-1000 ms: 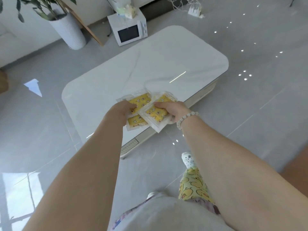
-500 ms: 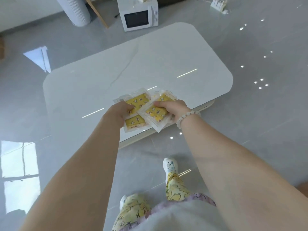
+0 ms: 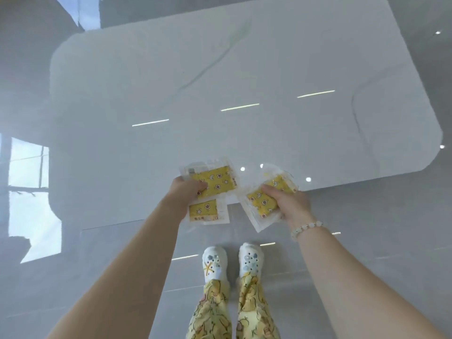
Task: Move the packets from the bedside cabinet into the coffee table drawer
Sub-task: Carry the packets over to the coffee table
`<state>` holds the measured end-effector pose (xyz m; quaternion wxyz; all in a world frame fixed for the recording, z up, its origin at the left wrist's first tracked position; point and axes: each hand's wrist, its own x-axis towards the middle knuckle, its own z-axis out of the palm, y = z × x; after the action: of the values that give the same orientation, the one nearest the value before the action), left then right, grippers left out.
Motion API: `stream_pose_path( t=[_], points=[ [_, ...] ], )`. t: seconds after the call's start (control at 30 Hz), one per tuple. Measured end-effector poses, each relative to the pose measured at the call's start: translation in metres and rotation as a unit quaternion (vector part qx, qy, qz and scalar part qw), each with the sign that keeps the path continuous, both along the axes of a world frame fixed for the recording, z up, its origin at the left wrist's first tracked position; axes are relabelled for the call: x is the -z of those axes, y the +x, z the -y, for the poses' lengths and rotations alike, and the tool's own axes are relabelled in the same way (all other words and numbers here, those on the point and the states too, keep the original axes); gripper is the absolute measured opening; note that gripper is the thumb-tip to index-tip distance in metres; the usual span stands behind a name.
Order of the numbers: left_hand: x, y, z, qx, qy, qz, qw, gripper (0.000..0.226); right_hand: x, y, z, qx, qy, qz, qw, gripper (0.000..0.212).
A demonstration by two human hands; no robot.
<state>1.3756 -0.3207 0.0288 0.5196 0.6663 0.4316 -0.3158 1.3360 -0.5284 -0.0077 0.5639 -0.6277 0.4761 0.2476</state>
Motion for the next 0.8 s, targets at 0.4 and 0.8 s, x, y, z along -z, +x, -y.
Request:
stream_pose_path(
  t=[0.4, 0.8],
  points=[
    [0.121, -0.003, -0.014, -0.017, -0.002, 0.052, 0.999, 0.024, 0.125, 0.067, -0.022, -0.159, -0.187, 0.101, 0.964, 0.046],
    [0.136, -0.006, -0.006, -0.05, -0.019, 0.061, 0.997, 0.018, 0.127, 0.058, -0.021, -0.27, -0.36, 0.103, 0.887, 0.095]
  ],
)
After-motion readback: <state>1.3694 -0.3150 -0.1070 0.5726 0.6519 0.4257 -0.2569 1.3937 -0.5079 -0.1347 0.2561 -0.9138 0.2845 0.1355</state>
